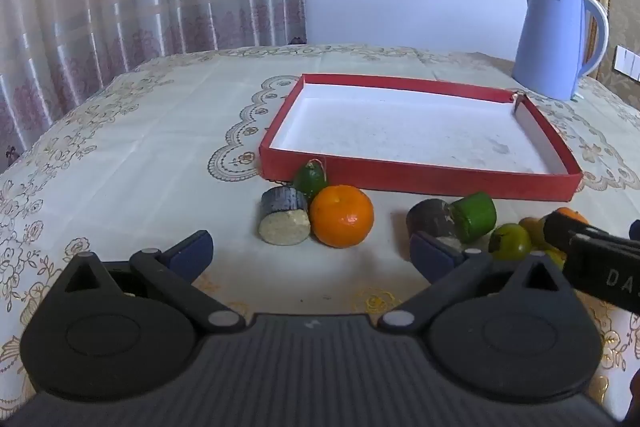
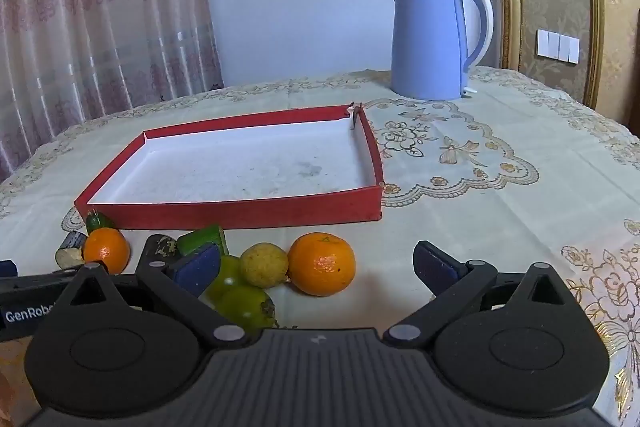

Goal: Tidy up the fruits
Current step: 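Move the right gripper toward the large mandarin orange beside the lemon, then close the right gripper on the large mandarin orange and lift it, then carry the mandarin into the red tray and open the right gripper, then move the left gripper toward the dark cut vegetable piece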

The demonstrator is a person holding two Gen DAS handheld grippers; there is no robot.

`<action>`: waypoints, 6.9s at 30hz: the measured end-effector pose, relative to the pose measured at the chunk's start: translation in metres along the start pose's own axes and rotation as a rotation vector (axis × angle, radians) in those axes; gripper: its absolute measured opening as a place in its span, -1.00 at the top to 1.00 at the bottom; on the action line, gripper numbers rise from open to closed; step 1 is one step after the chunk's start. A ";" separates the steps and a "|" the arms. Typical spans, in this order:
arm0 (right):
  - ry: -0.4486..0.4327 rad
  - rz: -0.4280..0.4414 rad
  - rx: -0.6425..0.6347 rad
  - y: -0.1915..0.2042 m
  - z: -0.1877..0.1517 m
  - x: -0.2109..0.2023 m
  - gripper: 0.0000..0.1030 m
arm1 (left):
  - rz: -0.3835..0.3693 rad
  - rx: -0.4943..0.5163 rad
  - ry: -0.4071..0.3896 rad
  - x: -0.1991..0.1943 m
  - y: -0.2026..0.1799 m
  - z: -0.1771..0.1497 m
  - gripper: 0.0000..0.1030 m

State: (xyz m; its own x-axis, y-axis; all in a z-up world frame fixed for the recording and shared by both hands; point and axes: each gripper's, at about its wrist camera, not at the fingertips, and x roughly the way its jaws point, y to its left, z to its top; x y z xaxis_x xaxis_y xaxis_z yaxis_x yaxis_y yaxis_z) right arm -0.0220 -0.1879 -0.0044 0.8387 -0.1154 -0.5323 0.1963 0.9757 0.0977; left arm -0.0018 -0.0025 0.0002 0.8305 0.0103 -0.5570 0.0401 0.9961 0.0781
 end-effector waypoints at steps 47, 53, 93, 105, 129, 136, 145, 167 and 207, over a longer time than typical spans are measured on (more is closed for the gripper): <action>0.001 0.017 -0.021 -0.001 -0.004 0.010 -1.00 | -0.007 -0.076 0.069 0.023 0.016 -0.005 -1.00; 0.001 0.021 -0.020 -0.004 -0.005 0.009 -1.00 | -0.009 -0.076 0.086 0.029 0.017 -0.007 -1.00; -0.041 -0.003 -0.087 -0.039 -0.009 0.000 -0.99 | -0.020 -0.049 0.081 0.045 0.022 -0.012 -1.00; 0.036 0.064 -0.156 -0.028 -0.002 0.031 -0.83 | -0.020 -0.039 0.069 0.047 0.021 -0.013 -1.00; 0.042 0.166 -0.147 -0.017 -0.002 0.033 0.17 | -0.022 -0.040 0.063 0.047 0.020 -0.015 -1.00; 0.019 0.148 -0.116 -0.026 -0.001 0.025 0.17 | -0.022 -0.039 0.063 0.047 0.020 -0.015 -1.00; -0.075 0.098 -0.156 -0.026 0.030 0.022 0.17 | -0.022 -0.040 0.062 0.047 0.020 -0.015 -1.00; 0.065 0.035 -0.228 0.004 0.077 0.147 0.17 | -0.024 -0.041 0.061 0.047 0.020 -0.016 -1.00; 0.096 -0.073 -0.037 -0.076 0.009 0.065 -0.91 | -0.077 -0.067 0.052 0.046 0.028 -0.017 -1.00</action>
State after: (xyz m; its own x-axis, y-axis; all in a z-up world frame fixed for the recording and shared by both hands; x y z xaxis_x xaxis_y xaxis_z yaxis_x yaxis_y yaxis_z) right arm 0.0216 -0.2711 -0.0388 0.7696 -0.1700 -0.6155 0.2347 0.9717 0.0251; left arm 0.0280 0.0274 -0.0369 0.7967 -0.0637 -0.6011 0.0637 0.9977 -0.0213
